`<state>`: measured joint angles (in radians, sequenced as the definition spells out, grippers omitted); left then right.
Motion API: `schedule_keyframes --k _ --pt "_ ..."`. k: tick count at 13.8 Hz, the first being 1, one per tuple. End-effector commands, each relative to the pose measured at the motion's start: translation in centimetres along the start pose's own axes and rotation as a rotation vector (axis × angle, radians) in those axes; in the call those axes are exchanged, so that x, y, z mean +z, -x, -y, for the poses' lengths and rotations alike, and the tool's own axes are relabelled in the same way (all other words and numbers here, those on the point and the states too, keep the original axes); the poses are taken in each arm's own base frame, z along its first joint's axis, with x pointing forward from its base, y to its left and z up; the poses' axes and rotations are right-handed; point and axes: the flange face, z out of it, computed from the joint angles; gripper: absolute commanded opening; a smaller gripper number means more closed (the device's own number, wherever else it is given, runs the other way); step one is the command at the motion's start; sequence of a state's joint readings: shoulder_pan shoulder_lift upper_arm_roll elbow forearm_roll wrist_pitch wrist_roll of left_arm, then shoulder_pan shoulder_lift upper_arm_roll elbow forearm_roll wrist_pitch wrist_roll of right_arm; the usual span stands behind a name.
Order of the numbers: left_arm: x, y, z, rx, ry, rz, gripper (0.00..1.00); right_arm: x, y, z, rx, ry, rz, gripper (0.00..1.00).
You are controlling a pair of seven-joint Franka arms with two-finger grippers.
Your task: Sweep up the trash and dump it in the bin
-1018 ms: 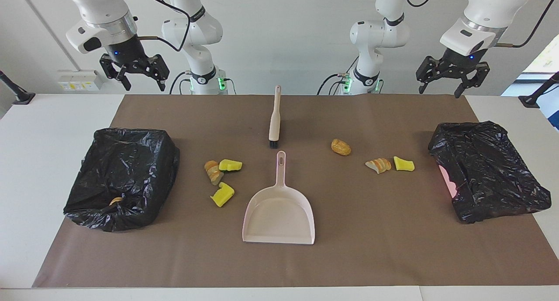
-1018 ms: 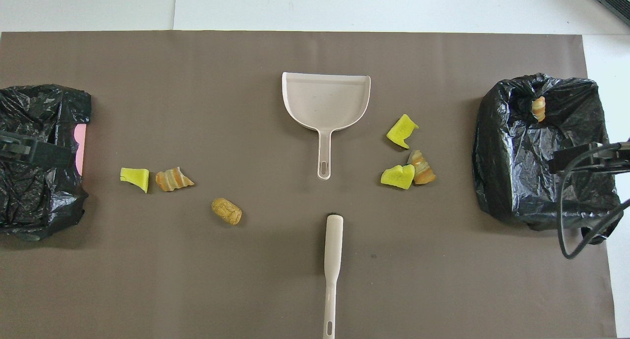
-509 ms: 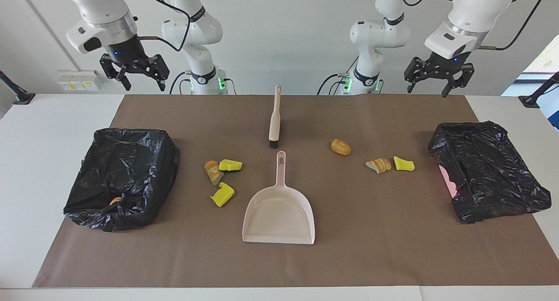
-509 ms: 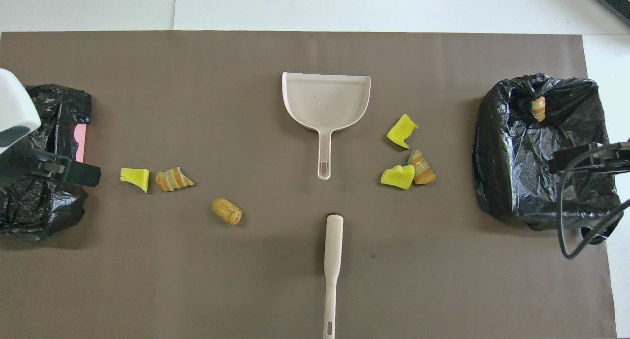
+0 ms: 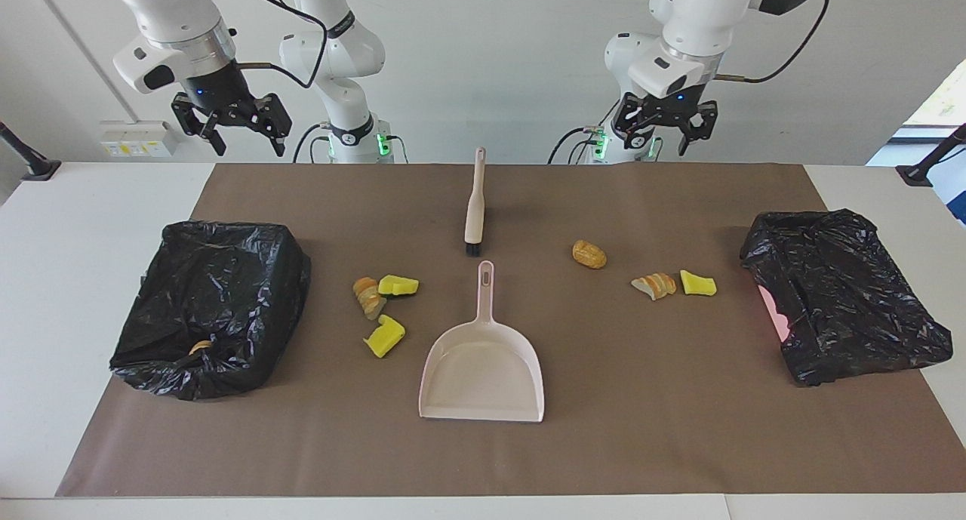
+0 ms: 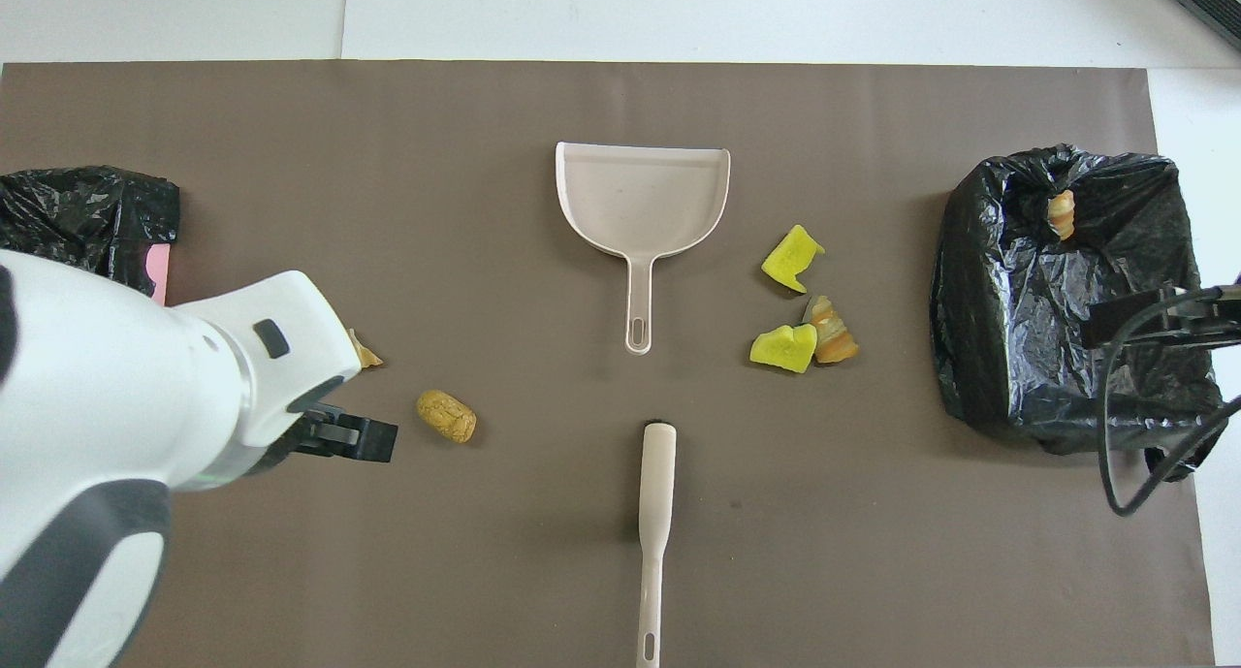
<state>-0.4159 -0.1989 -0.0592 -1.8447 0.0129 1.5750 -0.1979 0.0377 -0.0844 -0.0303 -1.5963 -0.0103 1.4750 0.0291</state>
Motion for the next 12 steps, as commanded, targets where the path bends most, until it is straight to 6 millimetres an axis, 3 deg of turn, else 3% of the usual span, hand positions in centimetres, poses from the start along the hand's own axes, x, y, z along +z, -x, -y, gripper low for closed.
schedule_keyframes --k 1,2,4,6,9,11,12 --pt "3.5 2.2 -4.5 -0.018 0.004 -0.014 1.00 2.4 0.4 0.4 -0.023 -0.023 0.010 1.00" --pt "4.5 2.5 -6.1 -0.025 0.005 -0.023 1.00 3.9 -0.1 0.7 -0.027 -0.024 -0.002 1.00" --pt "6.7 3.5 -9.3 -0.030 0.004 -0.026 1.00 5.2 -0.7 2.4 -0.046 -0.020 -0.019 1.00" --pt "9.4 4.8 -12.6 -0.031 0.002 -0.028 1.00 8.9 -2.2 4.4 -0.074 -0.018 -0.018 1.00" --pt "12.2 6.5 -16.8 -0.010 0.007 -0.019 1.00 13.9 -4.6 9.8 -0.124 -0.018 -0.008 1.00" --pt "15.4 7.5 -22.1 -0.054 0.012 -0.029 1.00 17.4 -6.8 13.6 -0.127 -0.030 -0.034 1.00" --pt "16.0 7.7 -23.5 -0.073 0.026 -0.045 1.00 18.7 -7.6 16.3 -0.121 -0.037 -0.052 1.00"
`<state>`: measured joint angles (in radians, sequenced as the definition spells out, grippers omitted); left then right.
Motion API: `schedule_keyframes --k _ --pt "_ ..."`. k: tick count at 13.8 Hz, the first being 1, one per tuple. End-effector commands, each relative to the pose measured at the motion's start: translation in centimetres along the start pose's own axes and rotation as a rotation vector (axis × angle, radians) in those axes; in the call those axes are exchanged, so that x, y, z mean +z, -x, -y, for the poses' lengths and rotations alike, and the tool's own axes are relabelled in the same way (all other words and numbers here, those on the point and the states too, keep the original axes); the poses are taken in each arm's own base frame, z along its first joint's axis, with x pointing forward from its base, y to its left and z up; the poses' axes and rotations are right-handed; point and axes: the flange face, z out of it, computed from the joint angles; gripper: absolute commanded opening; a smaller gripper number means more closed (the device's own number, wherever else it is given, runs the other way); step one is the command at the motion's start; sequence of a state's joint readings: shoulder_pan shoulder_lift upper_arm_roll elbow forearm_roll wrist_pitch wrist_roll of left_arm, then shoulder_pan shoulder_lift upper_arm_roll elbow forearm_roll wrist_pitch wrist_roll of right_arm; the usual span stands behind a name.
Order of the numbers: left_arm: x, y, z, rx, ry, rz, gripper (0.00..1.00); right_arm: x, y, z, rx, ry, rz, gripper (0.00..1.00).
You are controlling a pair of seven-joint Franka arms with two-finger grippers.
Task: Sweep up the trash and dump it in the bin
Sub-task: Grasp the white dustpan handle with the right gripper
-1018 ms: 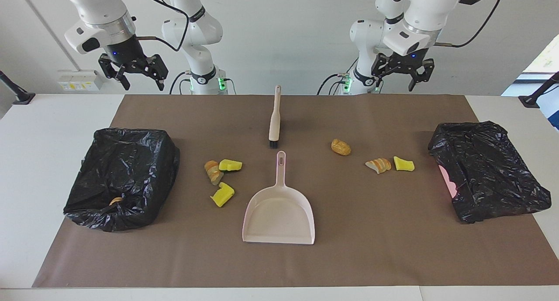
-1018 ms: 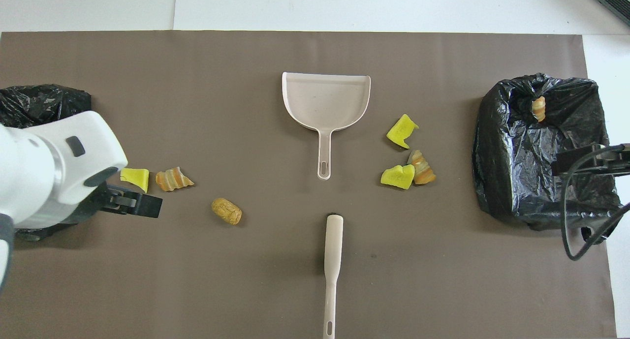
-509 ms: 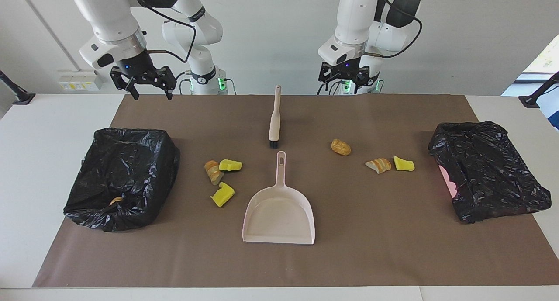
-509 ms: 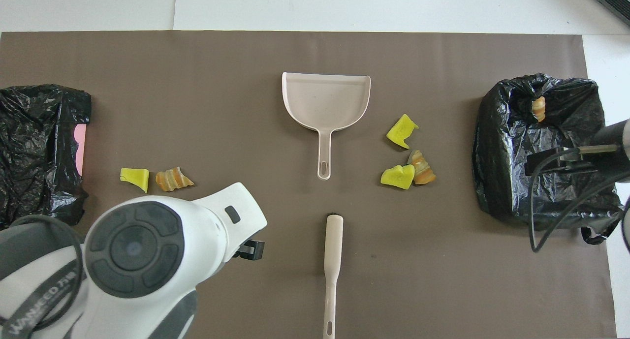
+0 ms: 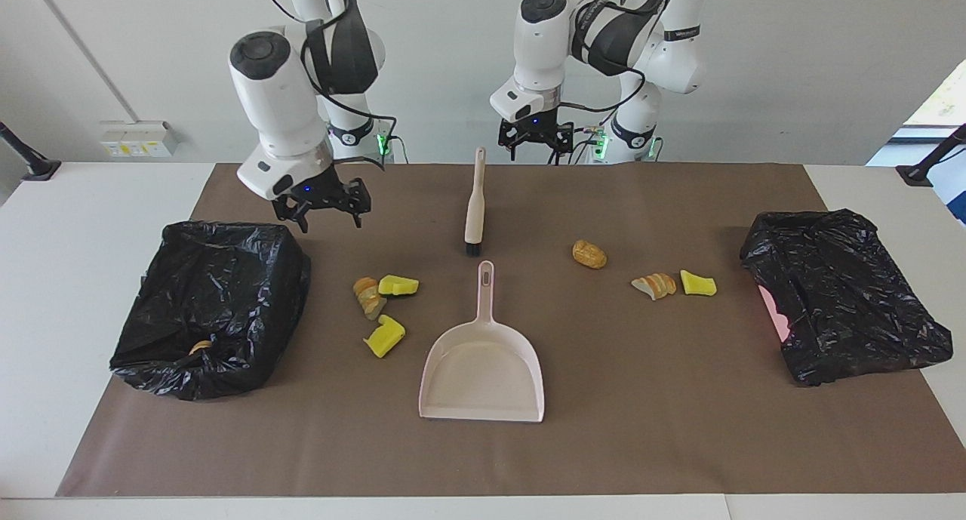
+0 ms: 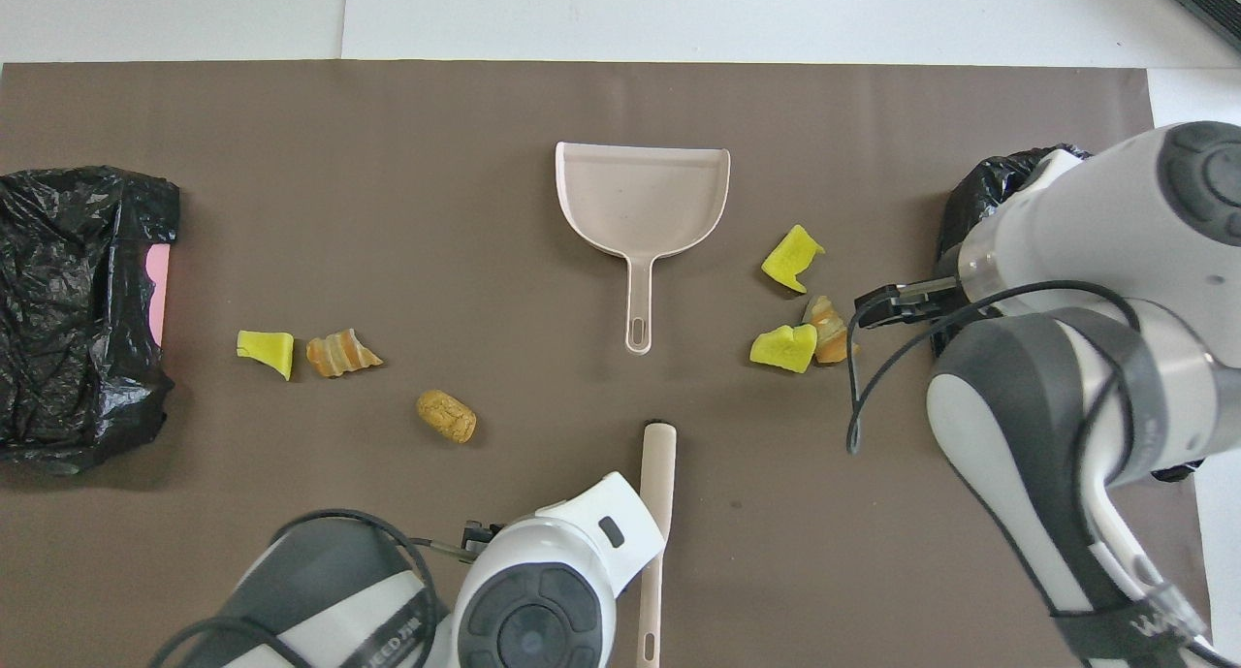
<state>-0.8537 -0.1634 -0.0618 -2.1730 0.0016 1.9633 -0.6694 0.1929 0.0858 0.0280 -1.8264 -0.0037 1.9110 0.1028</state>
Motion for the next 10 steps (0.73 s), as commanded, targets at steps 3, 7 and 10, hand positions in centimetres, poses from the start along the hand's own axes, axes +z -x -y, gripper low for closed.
schedule_keyframes --k 3,7,10 --pt "5.8 2.5 -6.9 -0.026 0.019 -0.002 1.00 4.9 -4.8 9.1 0.103 -0.045 -0.041 1.00" --pt "8.6 3.1 -6.5 -0.012 0.034 -0.017 1.00 9.6 -7.3 17.3 0.153 -0.040 -0.024 1.00" --pt "11.5 3.6 -6.4 0.008 0.007 0.011 1.00 11.8 -7.3 20.2 0.162 -0.035 -0.007 1.00"
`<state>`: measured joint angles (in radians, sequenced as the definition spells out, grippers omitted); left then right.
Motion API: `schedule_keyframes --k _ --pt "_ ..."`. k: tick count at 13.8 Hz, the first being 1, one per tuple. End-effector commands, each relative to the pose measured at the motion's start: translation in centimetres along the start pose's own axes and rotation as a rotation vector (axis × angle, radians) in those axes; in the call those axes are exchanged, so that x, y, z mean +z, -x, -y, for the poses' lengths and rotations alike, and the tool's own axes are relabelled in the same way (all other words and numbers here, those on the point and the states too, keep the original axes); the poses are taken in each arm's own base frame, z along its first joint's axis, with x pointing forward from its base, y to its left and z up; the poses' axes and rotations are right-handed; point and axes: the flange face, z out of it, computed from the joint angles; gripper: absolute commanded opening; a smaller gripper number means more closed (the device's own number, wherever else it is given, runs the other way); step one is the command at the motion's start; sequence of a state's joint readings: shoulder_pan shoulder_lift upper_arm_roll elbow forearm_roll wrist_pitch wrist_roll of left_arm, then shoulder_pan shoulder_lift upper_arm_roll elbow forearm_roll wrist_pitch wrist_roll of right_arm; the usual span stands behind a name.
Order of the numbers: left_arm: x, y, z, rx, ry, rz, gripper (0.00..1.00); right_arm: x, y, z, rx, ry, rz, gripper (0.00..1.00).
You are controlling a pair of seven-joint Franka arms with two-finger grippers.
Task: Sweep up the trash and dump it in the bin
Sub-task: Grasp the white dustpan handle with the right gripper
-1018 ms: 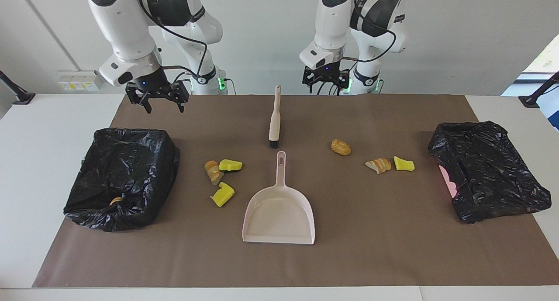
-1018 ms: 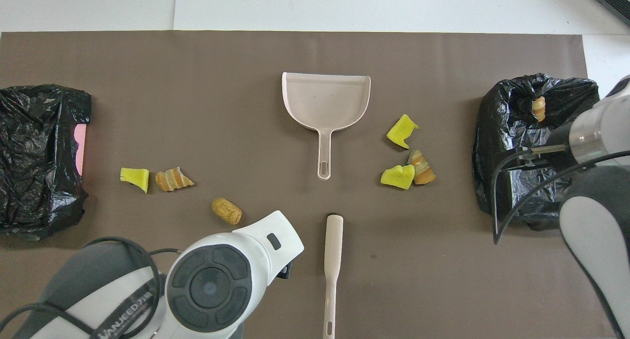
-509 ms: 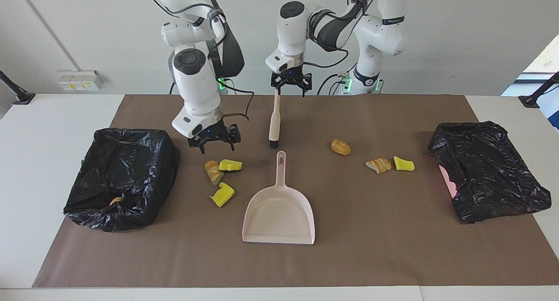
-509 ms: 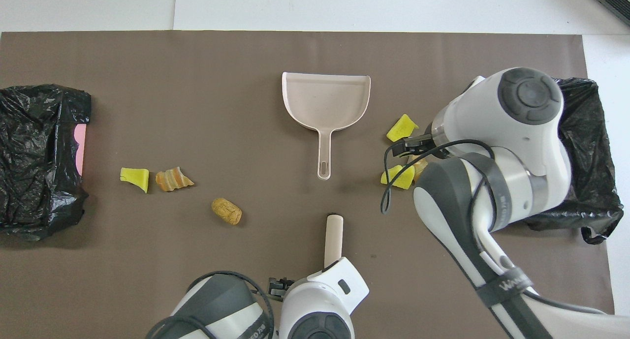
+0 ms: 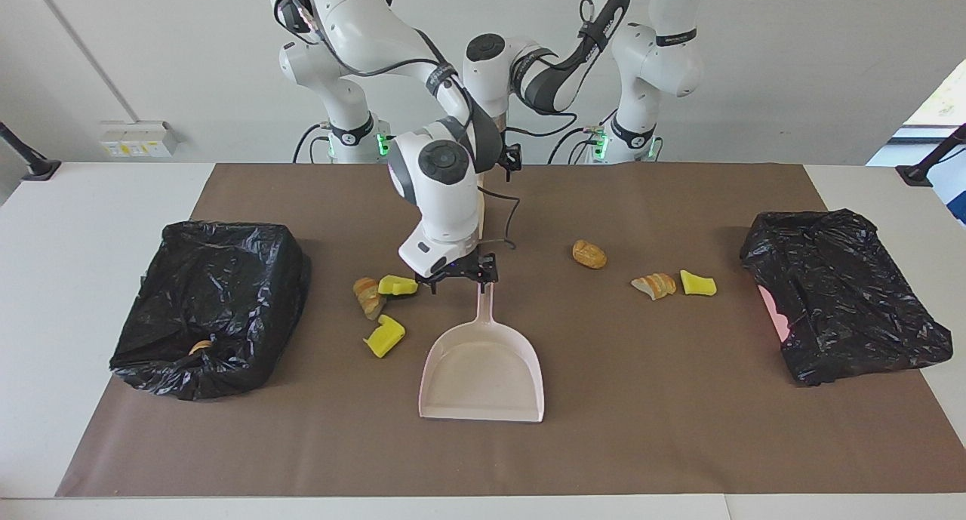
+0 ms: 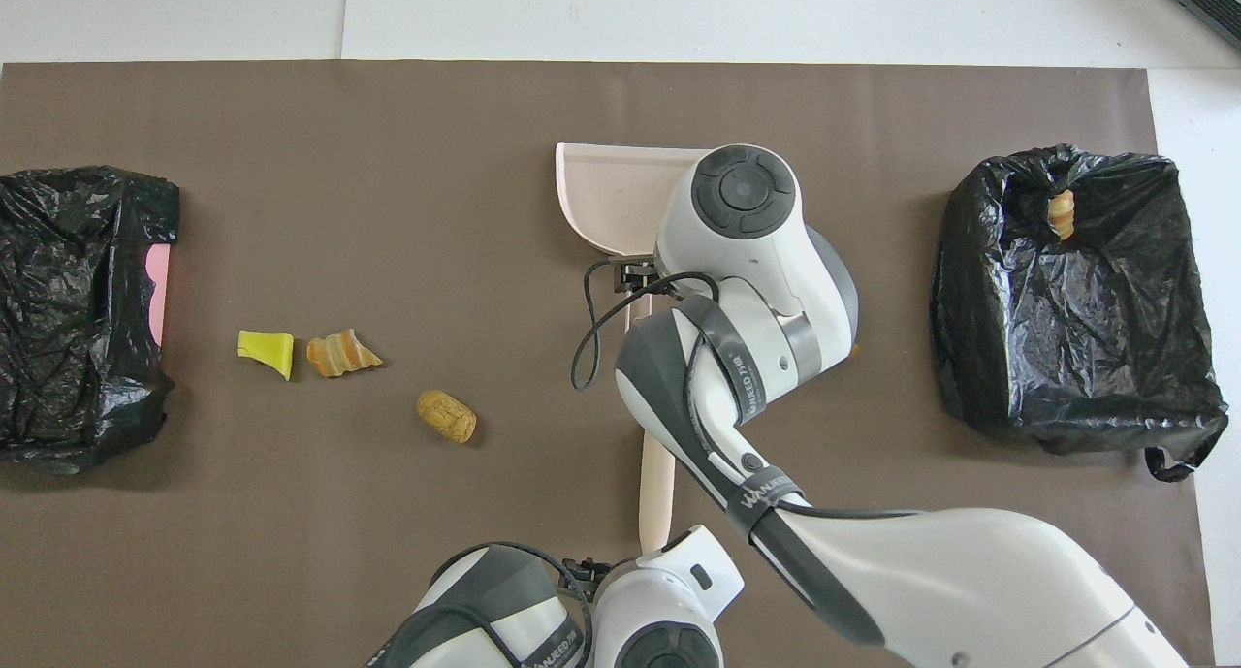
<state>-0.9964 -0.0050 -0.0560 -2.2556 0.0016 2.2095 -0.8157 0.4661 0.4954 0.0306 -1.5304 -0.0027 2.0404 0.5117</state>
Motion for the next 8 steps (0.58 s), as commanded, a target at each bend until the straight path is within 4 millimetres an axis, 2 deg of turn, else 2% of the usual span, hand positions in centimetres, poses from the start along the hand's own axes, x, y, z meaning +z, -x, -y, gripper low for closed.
schedule_keyframes --k 1,2,4,5,8 --pt "3.1 0.4 -0.1 0.015 0.007 0.010 1.00 0.9 -0.5 1.6 0.017 -0.017 0.008 1.00" --pt "3.2 0.3 -0.3 0.013 0.020 -0.003 1.00 1.1 0.1 2.4 0.007 -0.018 0.012 1.00" --pt "3.0 0.4 -0.7 0.010 0.028 -0.005 1.00 1.0 0.4 2.8 0.000 -0.017 0.013 1.00" --pt "3.0 0.4 -0.7 0.010 0.028 -0.005 1.00 1.0 0.5 2.8 -0.001 -0.015 0.016 0.96" --pt "2.4 0.3 -0.7 0.010 0.035 -0.012 1.00 1.1 0.3 2.6 -0.002 -0.016 0.013 0.61"
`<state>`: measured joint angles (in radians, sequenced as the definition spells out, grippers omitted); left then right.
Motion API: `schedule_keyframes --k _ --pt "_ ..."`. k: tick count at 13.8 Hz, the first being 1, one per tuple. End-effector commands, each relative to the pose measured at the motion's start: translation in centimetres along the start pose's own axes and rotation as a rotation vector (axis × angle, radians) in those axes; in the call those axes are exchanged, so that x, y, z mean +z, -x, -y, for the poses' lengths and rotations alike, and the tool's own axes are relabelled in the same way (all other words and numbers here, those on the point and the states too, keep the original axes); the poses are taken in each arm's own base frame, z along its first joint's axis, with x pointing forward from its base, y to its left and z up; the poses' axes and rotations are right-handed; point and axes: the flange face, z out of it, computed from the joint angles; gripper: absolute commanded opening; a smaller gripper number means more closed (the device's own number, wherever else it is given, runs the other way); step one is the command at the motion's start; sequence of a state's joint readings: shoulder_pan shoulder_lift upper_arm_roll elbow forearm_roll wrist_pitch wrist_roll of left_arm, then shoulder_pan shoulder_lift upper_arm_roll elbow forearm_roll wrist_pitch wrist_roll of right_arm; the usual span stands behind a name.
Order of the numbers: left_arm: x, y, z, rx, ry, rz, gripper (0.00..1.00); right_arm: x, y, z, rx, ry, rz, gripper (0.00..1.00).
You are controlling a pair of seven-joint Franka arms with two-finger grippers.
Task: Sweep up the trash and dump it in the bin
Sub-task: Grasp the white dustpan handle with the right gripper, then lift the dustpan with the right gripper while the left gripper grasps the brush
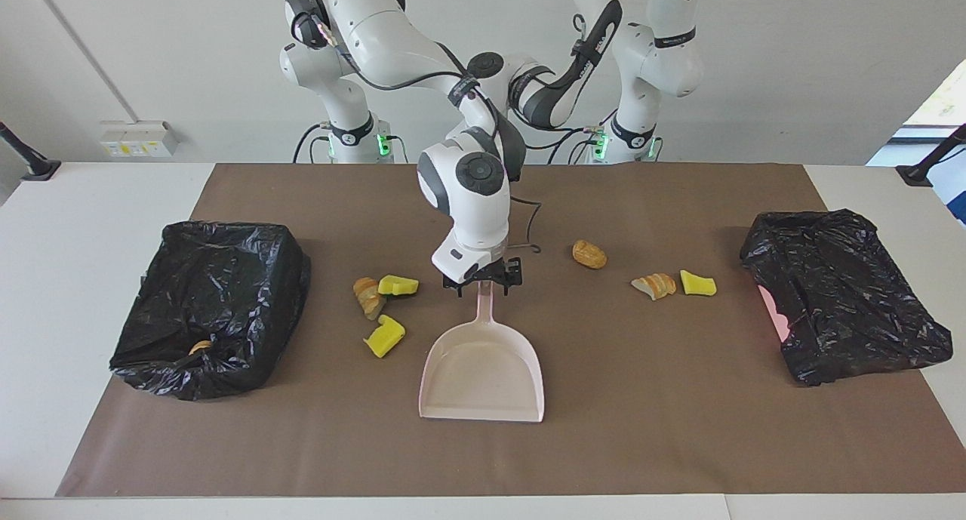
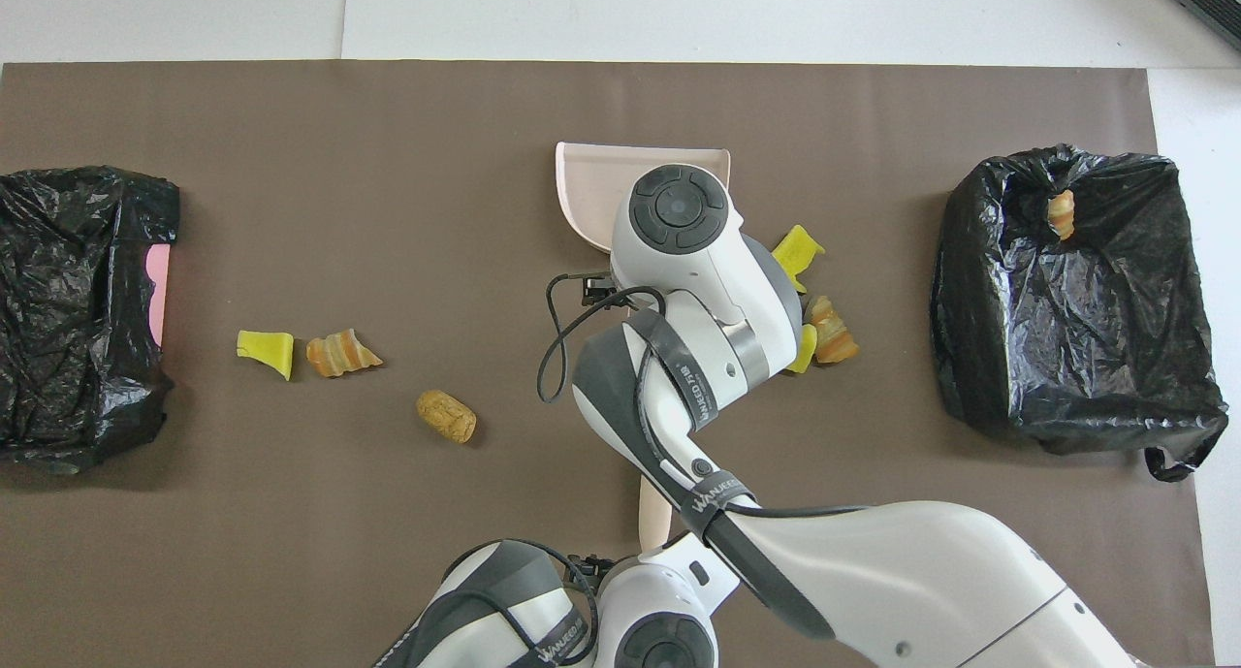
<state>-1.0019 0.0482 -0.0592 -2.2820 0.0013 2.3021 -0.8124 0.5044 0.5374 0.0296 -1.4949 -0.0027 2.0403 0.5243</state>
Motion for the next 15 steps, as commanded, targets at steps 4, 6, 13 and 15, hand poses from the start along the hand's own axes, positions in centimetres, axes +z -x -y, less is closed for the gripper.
schedule_keyframes --k 4,6,13,15 --pt "-0.9 1.2 -1.1 0.017 0.042 0.001 0.70 0.1 -0.3 -0.2 0.028 -0.020 0.005 0.00" --pt "-1.0 1.2 -1.1 0.019 0.044 0.001 0.42 -0.2 -0.6 -1.1 0.029 -0.004 0.014 0.00" --pt "-4.1 0.8 1.3 0.002 0.014 0.033 0.00 -5.8 -2.0 -7.6 -0.319 -0.017 -0.010 0.00" --pt "-5.8 0.0 4.1 -0.035 -0.028 0.076 0.00 -8.0 -1.4 -9.9 -0.420 -0.014 -0.009 0.00"
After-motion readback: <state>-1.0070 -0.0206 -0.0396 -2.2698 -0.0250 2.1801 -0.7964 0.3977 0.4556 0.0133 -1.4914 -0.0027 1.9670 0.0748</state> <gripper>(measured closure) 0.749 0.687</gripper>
